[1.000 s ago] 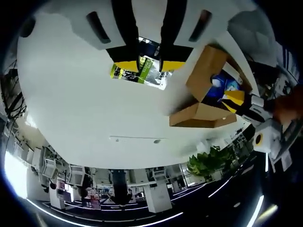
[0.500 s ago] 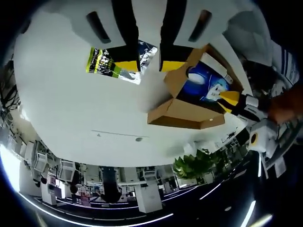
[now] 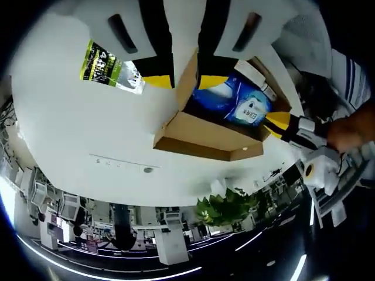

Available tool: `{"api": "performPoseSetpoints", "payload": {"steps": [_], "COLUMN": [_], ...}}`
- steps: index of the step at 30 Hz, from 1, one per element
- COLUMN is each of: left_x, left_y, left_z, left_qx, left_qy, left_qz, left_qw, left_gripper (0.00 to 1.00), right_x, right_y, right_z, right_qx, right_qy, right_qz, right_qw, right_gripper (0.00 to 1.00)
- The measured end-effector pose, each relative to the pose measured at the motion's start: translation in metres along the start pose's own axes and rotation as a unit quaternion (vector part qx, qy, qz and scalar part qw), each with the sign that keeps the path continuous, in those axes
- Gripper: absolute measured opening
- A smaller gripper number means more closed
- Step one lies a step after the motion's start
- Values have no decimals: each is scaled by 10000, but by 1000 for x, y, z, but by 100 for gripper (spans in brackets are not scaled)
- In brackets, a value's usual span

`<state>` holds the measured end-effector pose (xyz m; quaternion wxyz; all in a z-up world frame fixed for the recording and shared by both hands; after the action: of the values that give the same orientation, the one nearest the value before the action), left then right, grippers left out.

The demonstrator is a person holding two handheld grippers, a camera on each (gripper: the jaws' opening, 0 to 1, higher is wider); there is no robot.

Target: Operate the shoe box by opening the lid, removing the specified soft item, and placing it in the target area until the item is outside and the box remains undamaged.

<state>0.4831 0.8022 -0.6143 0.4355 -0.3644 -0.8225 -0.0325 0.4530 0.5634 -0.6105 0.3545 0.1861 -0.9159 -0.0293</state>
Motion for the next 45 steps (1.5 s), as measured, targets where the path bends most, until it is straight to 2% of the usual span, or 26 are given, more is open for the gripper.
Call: {"api": "performPoseSetpoints", "payload": {"steps": [12,23,36,45], "left_x": [11,15,18,10], "left_y": [29,53,62,65], "left_z": [15,28,33,37], "left_qx": [163,329,444,474], "left_qy": [8,41,40,85], "left_qz": [-75,-114,-134,-75], "left_qw": [9998,9994,9989,9988], "left_gripper": [17,17,18,18], "right_x": [-26,-48,-65,-81], "right_y": [38,61,77,86], "right_z": [-7,-11,-11,-6], "right_qx": [146,259,336,371], "right_qy": [105,211,314,450], "right_qz": [-233,-418,-576,-687], "right_qw": [9996,9986,9973,9959], "right_gripper": [13,13,12,12]}}
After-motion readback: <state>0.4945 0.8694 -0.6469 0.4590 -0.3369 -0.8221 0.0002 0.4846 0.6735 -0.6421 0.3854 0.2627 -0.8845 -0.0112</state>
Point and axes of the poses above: the point that each gripper's makers call its tool centre point, and the gripper's own axes: x roughly backward along the fingers, y roughly to its left, z roughly out of its underside, the point moved 7 cm from there along x, roughly backward along the fingers, and after that the axes turned 1 degree about z, right-handed, at the moved point
